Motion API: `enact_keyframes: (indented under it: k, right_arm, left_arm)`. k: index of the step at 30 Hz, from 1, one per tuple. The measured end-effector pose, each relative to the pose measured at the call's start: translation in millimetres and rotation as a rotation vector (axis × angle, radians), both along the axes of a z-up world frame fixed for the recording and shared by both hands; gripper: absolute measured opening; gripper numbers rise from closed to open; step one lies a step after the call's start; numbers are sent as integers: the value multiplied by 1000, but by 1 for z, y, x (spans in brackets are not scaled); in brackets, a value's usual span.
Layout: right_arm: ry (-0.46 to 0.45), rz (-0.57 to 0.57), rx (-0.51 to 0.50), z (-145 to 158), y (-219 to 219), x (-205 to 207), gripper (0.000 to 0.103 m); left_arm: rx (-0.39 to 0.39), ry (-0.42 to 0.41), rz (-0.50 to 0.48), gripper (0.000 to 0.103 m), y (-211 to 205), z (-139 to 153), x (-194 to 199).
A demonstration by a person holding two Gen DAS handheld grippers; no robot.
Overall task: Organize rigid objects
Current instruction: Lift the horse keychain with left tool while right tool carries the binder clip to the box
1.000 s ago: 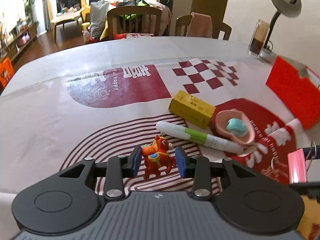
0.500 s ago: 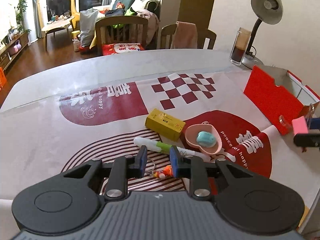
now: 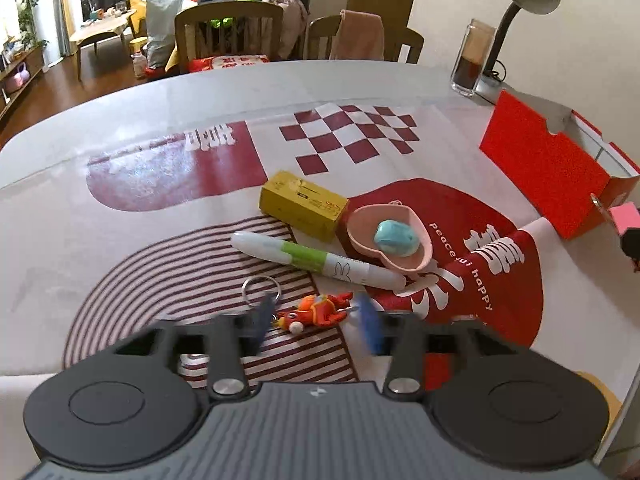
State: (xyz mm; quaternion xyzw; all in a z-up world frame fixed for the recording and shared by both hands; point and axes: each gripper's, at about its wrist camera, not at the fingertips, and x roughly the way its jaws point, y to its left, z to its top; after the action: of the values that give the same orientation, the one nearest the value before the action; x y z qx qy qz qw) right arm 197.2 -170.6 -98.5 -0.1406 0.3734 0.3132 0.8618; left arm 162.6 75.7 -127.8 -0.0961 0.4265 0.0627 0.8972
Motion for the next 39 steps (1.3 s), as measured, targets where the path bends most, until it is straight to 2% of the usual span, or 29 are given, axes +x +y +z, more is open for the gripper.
enact_keyframes:
  k: [1,6,9,14,19,23,31,39]
  right_arm:
    - [1,0,-2,0,-1,0,54]
    - [11,-16,-3,-3,-11,3,54]
    - [17,-27,-1,-4,-16,5,54]
    - [24,-35,-1,-6,-24,8,54]
    - [26,-33,-4,-6,-29,10,54]
    - [25,-33,-4,-6,-29,10,54]
    - [6,-14,-2,2,-37,17,54]
    - [-30,-13,14,21,-49,32,54]
  left_arm:
    - [2,-9,8,72,-2,-2,2]
    - [42,45,19,72,-12,-20,21]
    - [31,79,47,72,-11,-30,28]
    - [10,79,70,71,-11,-37,29]
    - [-5,73,87,53,-12,-37,32]
    - [-1,62,91,52,-13,-37,31]
    - [17,31,124,50,-17,-30,20]
    - [-37,-51,135,50,-20,4,10]
